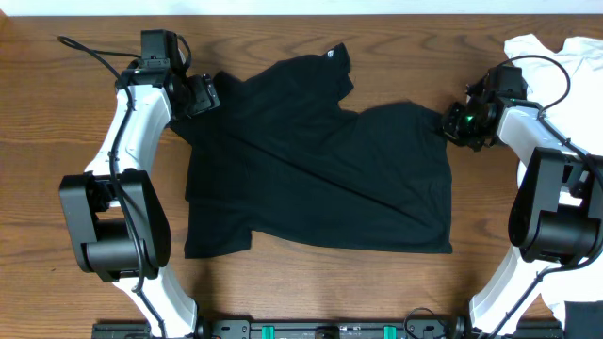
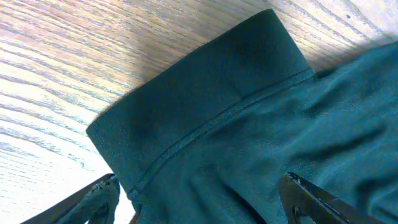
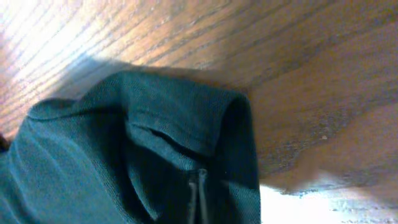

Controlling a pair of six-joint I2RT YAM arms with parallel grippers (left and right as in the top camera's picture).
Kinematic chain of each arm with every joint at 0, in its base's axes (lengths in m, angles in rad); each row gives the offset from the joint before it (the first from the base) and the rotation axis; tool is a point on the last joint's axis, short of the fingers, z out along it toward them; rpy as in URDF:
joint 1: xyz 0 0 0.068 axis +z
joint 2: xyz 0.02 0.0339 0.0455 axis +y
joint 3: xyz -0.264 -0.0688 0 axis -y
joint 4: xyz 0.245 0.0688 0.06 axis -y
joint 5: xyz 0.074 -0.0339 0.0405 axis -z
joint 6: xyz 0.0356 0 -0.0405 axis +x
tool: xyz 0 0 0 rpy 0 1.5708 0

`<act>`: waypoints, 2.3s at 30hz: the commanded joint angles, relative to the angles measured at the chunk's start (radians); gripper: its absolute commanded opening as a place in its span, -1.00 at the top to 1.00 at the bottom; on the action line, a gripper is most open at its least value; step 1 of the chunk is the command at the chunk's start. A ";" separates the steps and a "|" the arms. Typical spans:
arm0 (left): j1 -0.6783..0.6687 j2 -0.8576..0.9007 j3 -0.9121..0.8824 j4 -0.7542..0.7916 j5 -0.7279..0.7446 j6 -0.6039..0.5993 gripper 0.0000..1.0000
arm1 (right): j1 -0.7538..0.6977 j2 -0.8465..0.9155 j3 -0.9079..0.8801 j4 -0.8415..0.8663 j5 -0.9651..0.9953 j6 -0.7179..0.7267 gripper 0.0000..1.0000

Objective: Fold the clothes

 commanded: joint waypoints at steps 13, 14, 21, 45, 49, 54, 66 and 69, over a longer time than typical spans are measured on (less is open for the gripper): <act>0.001 0.018 -0.017 0.004 -0.024 -0.002 -0.68 | -0.017 0.005 0.011 0.026 -0.007 0.024 0.74; 0.001 0.018 -0.017 0.003 -0.028 -0.002 -0.68 | -0.020 0.005 0.011 0.003 -0.007 0.032 0.56; 0.001 0.019 -0.017 -0.001 -0.031 -0.002 -0.68 | -0.045 0.005 0.011 -0.086 0.000 0.027 0.17; 0.001 0.028 -0.017 0.000 -0.031 -0.002 -0.69 | -0.040 0.005 0.011 -0.081 -0.150 0.027 0.17; 0.001 0.030 -0.017 0.000 -0.031 -0.002 -0.68 | -0.040 0.004 0.021 -0.066 -0.156 0.007 0.16; 0.001 0.030 -0.017 0.001 -0.031 -0.002 -0.68 | -0.039 0.004 0.026 -0.071 -0.168 -0.034 0.16; 0.001 0.031 -0.017 0.001 -0.031 -0.002 -0.68 | 0.031 0.005 0.026 -0.073 -0.064 -0.073 0.63; 0.001 0.037 -0.017 0.001 -0.031 -0.002 -0.68 | 0.043 0.005 0.026 -0.073 -0.024 -0.106 0.66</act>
